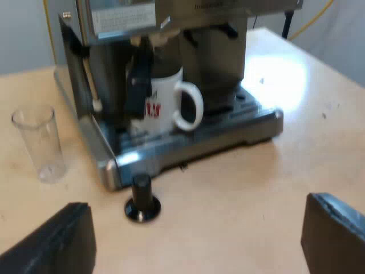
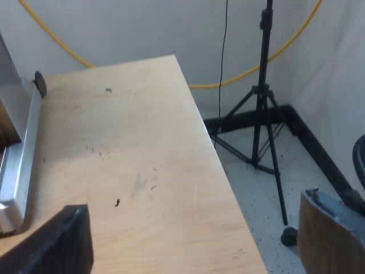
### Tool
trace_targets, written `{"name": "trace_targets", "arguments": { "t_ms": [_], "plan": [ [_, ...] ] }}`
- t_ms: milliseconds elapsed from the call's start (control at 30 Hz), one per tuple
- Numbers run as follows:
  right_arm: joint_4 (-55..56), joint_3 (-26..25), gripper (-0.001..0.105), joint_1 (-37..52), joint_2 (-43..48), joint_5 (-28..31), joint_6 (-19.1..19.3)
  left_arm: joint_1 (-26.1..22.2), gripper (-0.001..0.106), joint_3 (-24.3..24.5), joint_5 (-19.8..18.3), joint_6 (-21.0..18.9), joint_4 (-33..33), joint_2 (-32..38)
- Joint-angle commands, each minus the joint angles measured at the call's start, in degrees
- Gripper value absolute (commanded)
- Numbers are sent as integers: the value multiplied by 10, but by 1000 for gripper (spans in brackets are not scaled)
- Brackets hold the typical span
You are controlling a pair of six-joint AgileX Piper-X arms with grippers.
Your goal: Place mug into machine
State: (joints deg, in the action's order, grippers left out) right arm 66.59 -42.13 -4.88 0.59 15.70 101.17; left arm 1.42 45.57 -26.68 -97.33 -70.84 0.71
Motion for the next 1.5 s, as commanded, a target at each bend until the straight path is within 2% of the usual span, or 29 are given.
{"name": "trace_targets", "arguments": {
  "t_ms": [33, 67, 167, 233, 367, 533, 600, 733, 867, 1500],
  "plan": [
    [0, 2, 74, 0, 25, -6, 7, -1, 81, 11, -3, 19, -49, 79],
    [-2, 3, 74, 0, 25, -10, 7, -1, 81, 11, -1, 34, -51, 81],
    [-22, 11, 74, 0, 25, -17, 7, -1, 81, 6, 9, 42, -43, 81],
    [-48, 22, 74, 0, 25, -21, 7, -1, 81, 0, 30, 42, -19, 81],
    [-103, 52, 74, 0, 25, -68, 7, -1, 81, -35, 88, 42, 61, 80],
    [-111, 83, 74, 0, 25, -95, 7, -1, 81, -82, 130, 42, 118, 80],
    [-111, 95, 74, 0, 24, -95, 7, -1, 81, -100, 131, 42, 126, 80],
    [-111, 117, 74, 0, 24, -95, 32, -1, 81, -132, 132, 42, 125, 80],
    [-109, 127, 74, 0, 24, -95, 45, -1, 81, -153, 132, 21, 125, 80],
    [-90, 126, 74, 0, 24, -95, 43, -1, 81, -160, 132, 12, 125, 80]
  ]
}}
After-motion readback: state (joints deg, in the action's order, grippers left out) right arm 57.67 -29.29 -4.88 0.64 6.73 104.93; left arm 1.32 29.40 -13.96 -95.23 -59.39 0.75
